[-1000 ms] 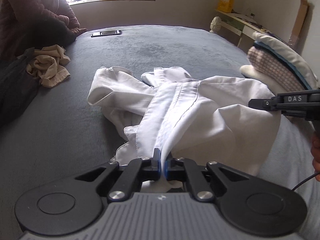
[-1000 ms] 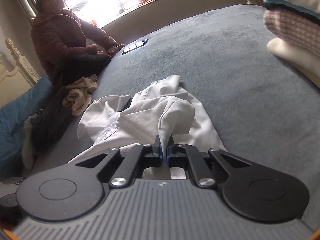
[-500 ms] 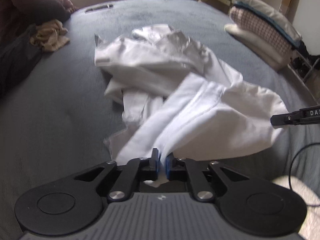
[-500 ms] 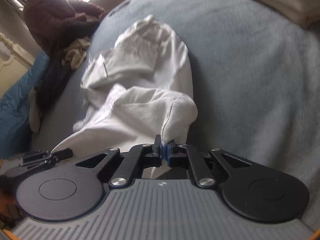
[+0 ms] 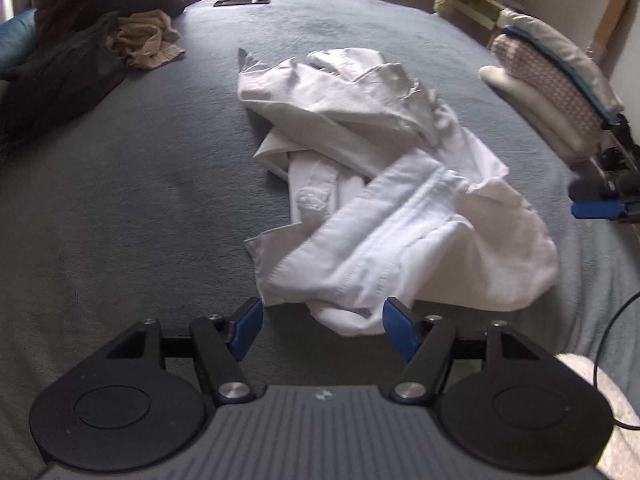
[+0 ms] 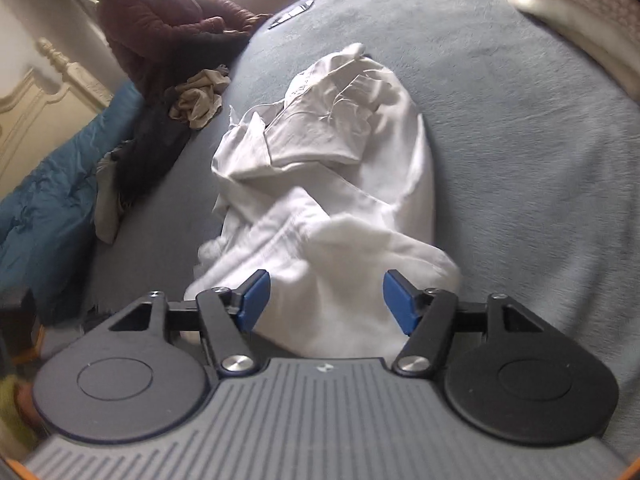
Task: Fold clothes
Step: 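Lift the white shirt with both grippers and pull it apart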
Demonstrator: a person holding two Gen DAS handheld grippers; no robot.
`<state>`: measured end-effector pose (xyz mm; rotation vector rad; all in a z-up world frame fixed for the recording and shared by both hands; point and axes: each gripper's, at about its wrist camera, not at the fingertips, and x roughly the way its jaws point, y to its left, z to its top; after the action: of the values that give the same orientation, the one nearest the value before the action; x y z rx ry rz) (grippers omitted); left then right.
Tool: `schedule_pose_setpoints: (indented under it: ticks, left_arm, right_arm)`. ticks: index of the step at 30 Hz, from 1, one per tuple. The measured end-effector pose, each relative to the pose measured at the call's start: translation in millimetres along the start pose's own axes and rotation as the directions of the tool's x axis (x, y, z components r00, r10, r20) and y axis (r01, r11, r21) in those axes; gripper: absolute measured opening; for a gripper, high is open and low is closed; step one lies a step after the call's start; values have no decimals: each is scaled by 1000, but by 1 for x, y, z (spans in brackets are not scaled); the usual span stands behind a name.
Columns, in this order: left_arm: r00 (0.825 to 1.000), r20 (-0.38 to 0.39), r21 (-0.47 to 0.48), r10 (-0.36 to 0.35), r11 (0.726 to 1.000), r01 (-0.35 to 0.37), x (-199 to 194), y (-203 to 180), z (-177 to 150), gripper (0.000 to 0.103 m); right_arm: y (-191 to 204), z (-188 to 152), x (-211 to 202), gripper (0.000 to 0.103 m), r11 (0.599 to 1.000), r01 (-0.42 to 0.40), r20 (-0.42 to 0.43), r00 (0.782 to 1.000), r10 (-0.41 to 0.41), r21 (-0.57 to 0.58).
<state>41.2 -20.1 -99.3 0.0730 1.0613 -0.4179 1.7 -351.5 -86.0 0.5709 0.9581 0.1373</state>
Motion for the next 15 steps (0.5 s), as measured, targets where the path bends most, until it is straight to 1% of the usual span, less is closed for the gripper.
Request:
schedule_pose_setpoints:
  ticks: [2,5,7,9,10,11,12,13,14,15]
  left_arm:
    - [1000,14,-11,-1,1000,1,5,7,5,68]
    - [1000,12,-15,-27,1000,27,21,19,12,68]
    - [997,-38,-10,-61,998,61,42,25,16,67]
    - [993,-75,19,-89,996,91,61,25,15,60]
    - [992,-85,35,-92,995,95,68,24,14,53]
    - [991,-90,49,-96,994,101,73,23,12,43]
    - [991,-82,60,-104,992,109,74,22,10,36]
    - [991,-75,65,-115,991,120,74,22,9,23]
    - [988,-71,60,-134,989,138,73,21,7,15]
    - [986,-66,55,-152,986,155,71,21,5,13]
  right_arm:
    - [9,4,16,64,996,-64,-13,998,65,57]
    - [20,-4,37,68,973,-148,-11,988,152,179]
    - [27,-14,51,68,949,-172,-15,983,183,266]
    - [33,-23,65,68,918,-186,-27,978,208,351]
    - [36,-27,72,68,905,-190,-30,976,217,380]
    - [39,-29,77,68,899,-181,-33,977,211,398]
    - [43,-28,82,68,903,-157,-39,981,188,400]
    - [47,-28,86,68,906,-133,-45,985,165,402]
    - [51,-27,90,68,908,-111,-51,988,143,403]
    - [56,-25,92,68,914,-96,-50,991,126,395]
